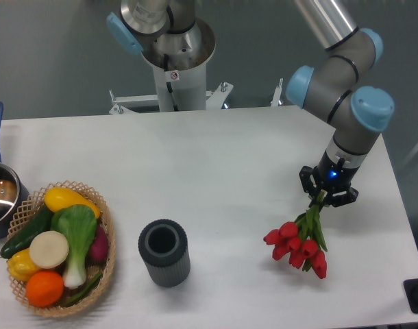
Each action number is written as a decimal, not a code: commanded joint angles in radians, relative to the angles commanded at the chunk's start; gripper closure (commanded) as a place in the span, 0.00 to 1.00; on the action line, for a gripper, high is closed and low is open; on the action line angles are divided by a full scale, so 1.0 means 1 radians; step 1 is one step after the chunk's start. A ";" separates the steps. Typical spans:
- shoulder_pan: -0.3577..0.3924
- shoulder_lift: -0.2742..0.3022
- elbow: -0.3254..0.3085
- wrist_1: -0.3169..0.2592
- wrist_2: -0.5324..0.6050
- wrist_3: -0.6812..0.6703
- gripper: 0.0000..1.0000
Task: Pick up the flowers from the table
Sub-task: 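Lift the grasped tulip bundle up off the table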
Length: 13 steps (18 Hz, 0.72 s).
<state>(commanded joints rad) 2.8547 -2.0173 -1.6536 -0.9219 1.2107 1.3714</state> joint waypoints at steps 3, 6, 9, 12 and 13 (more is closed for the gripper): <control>0.000 0.038 0.002 0.020 -0.139 -0.003 0.74; 0.018 0.068 0.000 0.026 -0.268 -0.027 0.74; 0.034 0.107 0.000 0.025 -0.350 -0.049 0.74; 0.054 0.134 0.000 0.026 -0.486 -0.101 0.74; 0.063 0.140 0.000 0.026 -0.528 -0.118 0.74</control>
<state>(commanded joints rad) 2.9175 -1.8777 -1.6536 -0.8958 0.6830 1.2534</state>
